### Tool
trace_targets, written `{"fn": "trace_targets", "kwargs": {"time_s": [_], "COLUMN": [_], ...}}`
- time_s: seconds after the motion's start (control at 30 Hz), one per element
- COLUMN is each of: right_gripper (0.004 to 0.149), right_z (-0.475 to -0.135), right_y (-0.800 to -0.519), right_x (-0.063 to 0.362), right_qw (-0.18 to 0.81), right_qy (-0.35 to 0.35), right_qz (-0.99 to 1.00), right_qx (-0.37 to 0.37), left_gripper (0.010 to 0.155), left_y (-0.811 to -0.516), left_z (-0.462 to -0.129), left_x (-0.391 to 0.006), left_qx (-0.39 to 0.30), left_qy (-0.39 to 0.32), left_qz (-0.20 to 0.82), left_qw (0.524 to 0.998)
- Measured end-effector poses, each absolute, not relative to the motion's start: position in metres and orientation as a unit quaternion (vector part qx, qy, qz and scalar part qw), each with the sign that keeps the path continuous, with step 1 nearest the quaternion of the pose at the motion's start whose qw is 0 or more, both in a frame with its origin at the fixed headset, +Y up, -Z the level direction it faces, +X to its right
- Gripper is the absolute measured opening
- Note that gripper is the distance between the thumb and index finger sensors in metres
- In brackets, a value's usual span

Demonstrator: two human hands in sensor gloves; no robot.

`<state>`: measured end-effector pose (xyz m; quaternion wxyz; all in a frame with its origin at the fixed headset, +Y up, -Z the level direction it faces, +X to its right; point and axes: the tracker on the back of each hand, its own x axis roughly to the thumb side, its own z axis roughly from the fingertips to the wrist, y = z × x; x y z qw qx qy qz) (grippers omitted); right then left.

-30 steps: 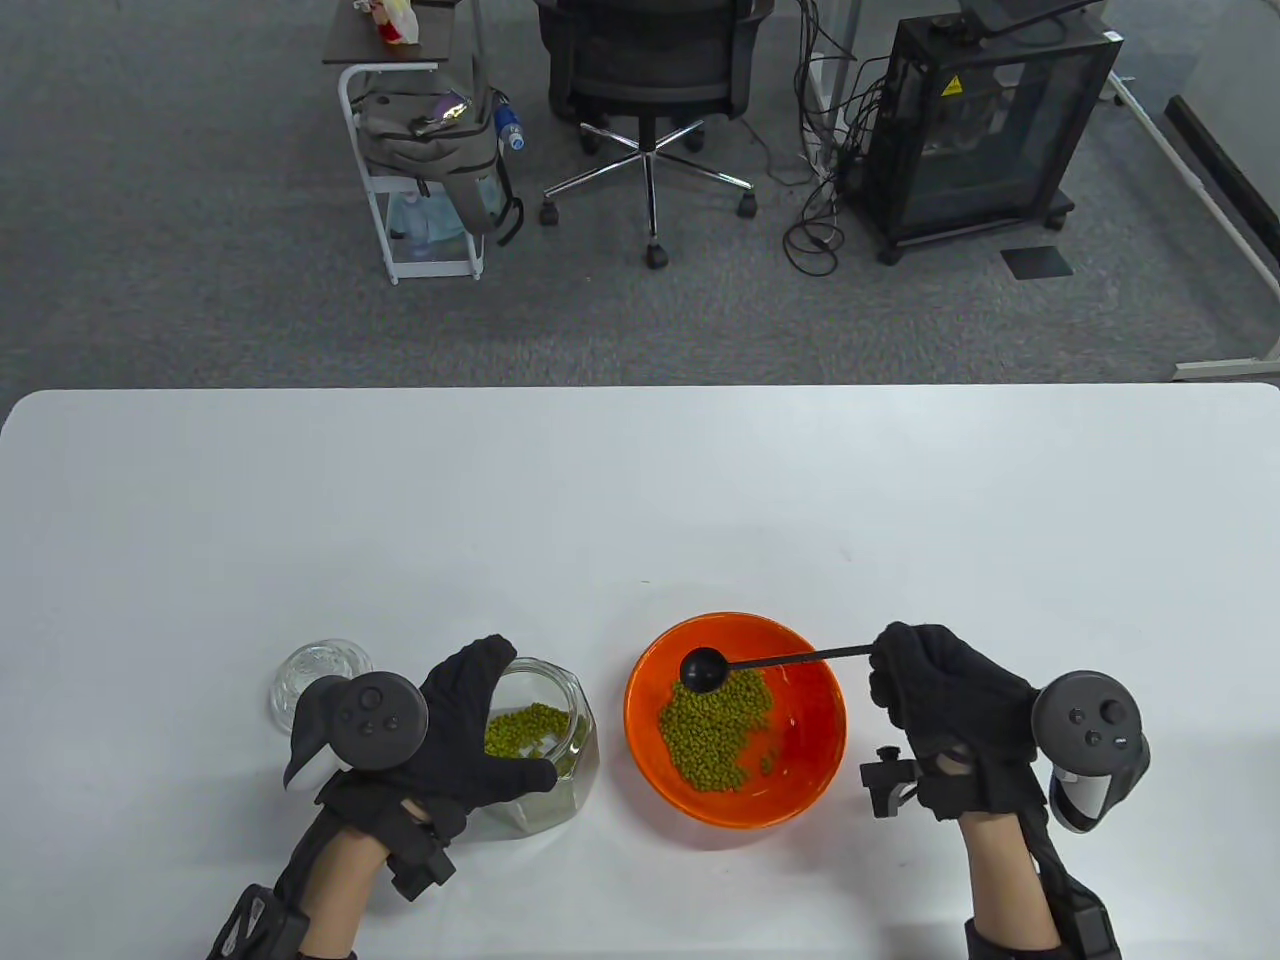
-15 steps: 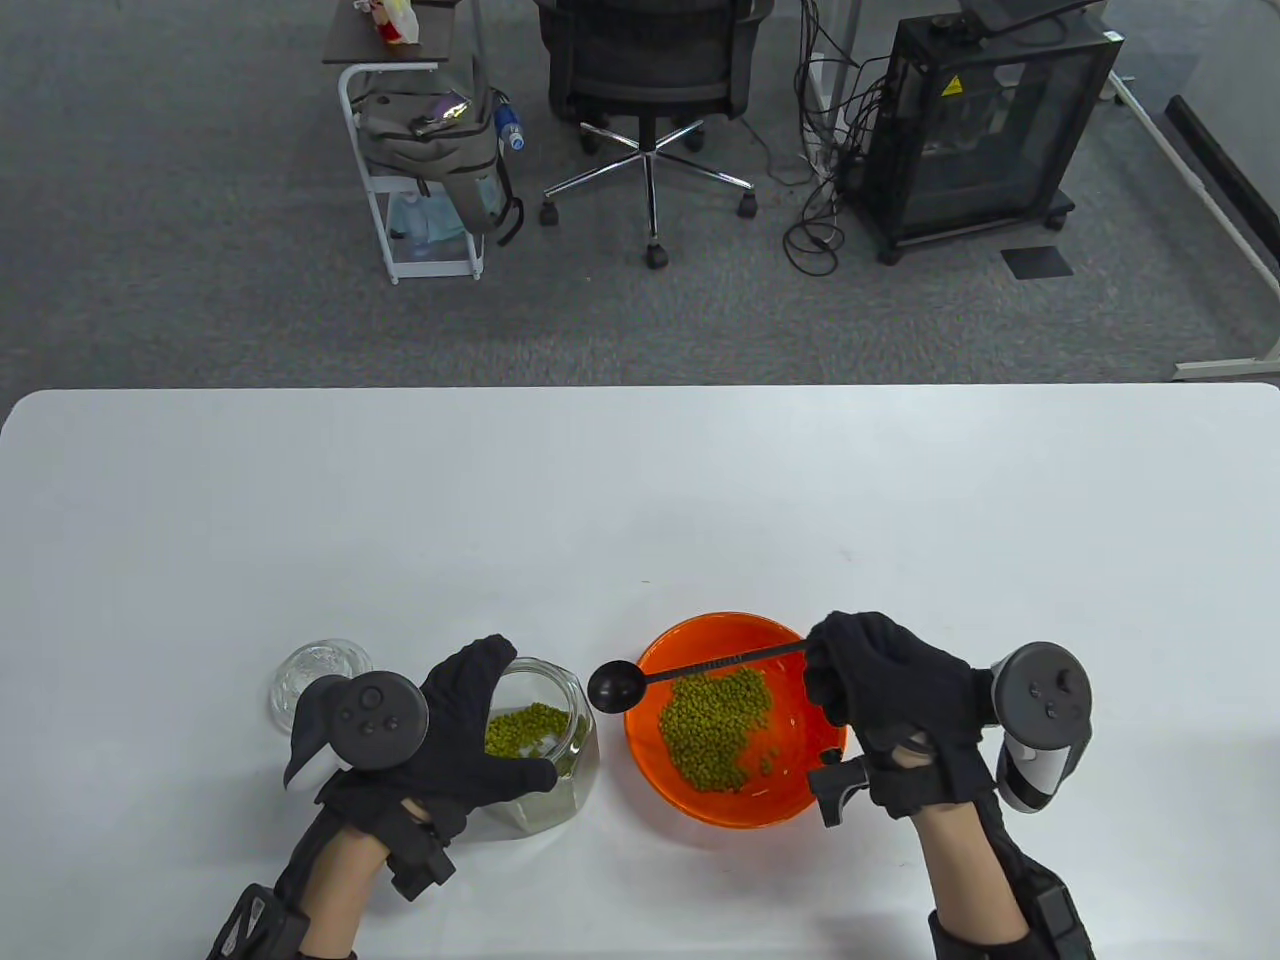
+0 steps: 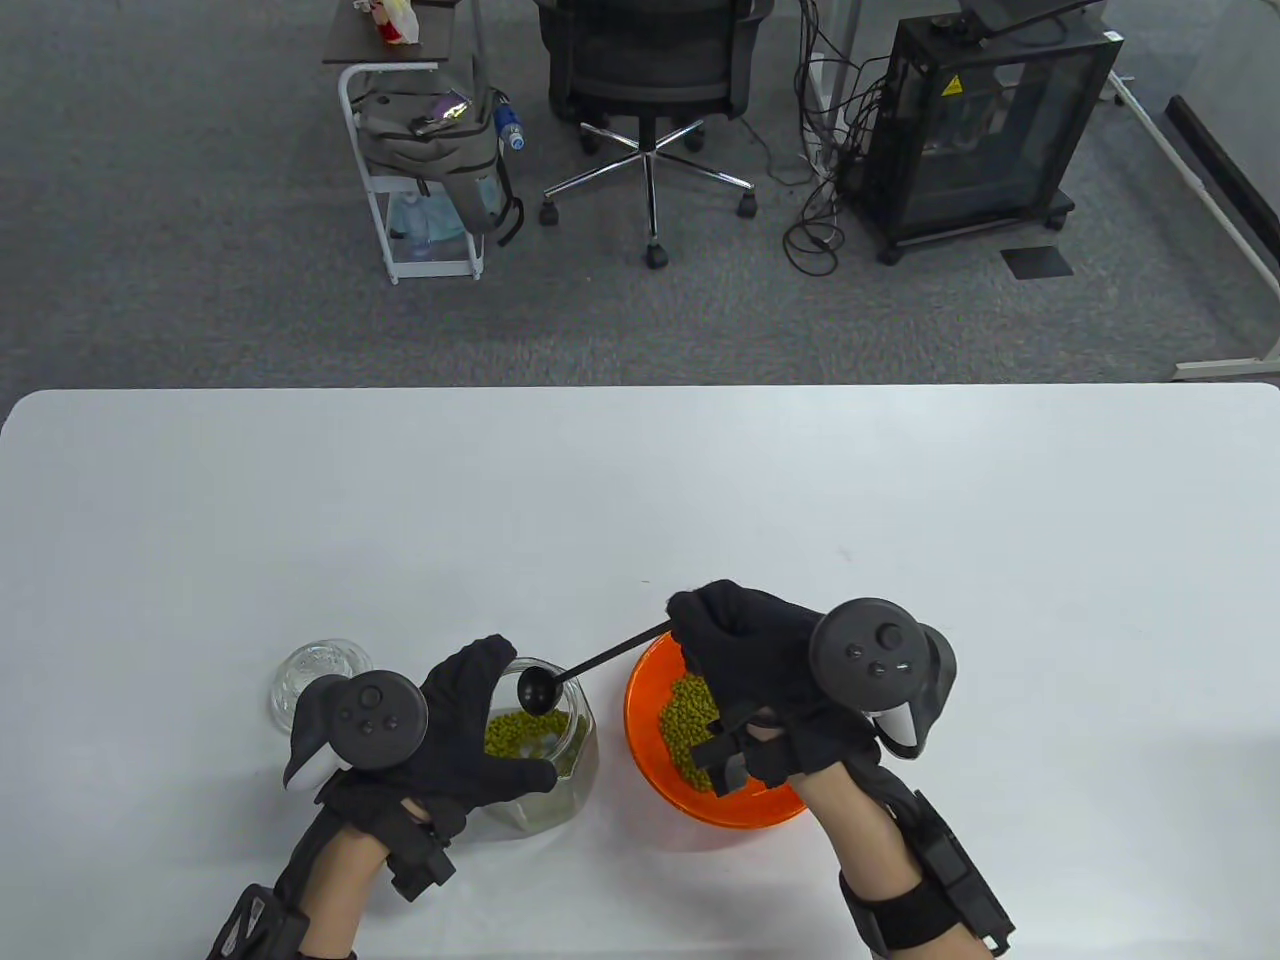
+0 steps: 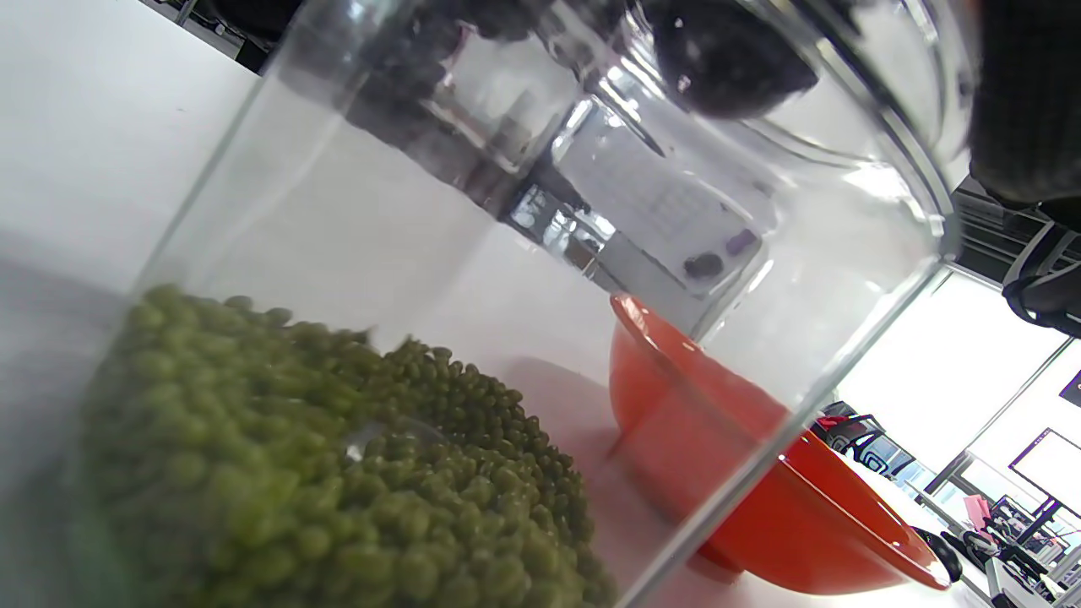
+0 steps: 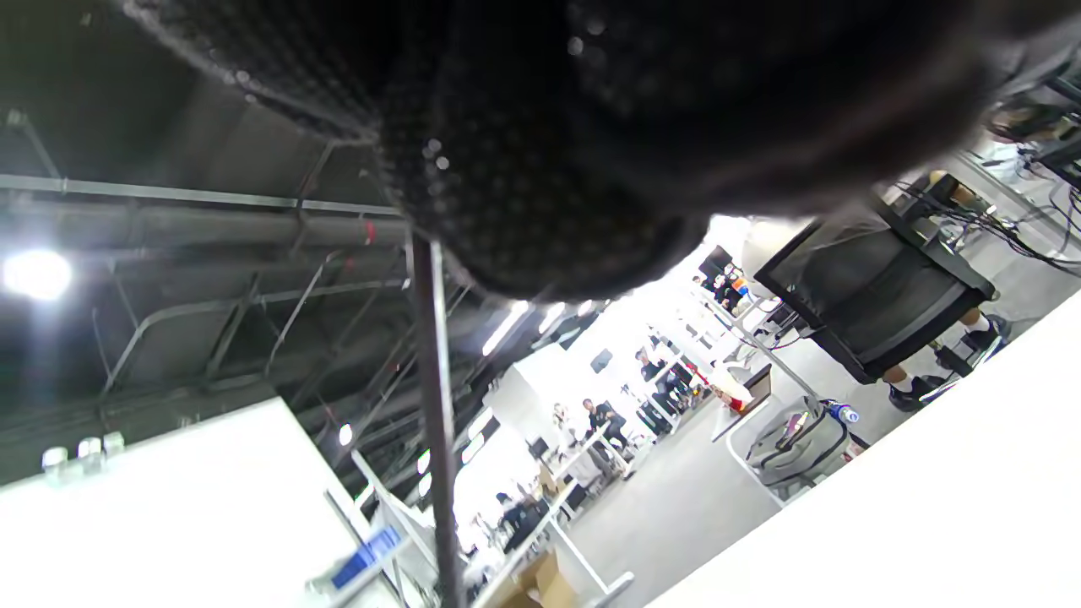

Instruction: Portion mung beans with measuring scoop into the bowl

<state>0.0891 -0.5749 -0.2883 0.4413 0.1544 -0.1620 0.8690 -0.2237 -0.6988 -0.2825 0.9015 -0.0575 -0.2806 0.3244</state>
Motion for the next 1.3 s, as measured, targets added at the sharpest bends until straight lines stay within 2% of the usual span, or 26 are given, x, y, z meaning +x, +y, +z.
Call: {"fn": "trace_targets", "kwargs": {"time_s": [0.43,0.73,1.1,1.3], "right_gripper": [0.043,0.043,0.043,0.044], "right_z": [-0.304,-0.316,-0.34,-0.345], "right_y": [-0.567,-0.583,-0.619,-0.642], "right_x": [0.011,-0.017,0.015,0.031], "right_qw": [0.266,0.203,0.331,0.427], "right_qy": [-0.1,-0.02,0.088,0.12], "right_qz": [0.93,0.946,0.922,0.887], "right_qx": [0.232,0.253,0.182,0.128], "left_gripper": [0.124,0.124,0.124,0.124], "left_y": [-0.699,-0.699,-0.699,-0.699], "left_z": [-0.283,-0.283,-0.283,-0.283], "left_x": [-0.224,-0.224,-0.224,-0.224], "left_qx": [-0.058,-0.058,-0.058,-0.058], "left_qy": [-0.282,-0.282,-0.282,-0.282], "left_qz": [0.323,0.323,0.323,0.324], "left_qw": [0.902,0.902,0.902,0.902]}}
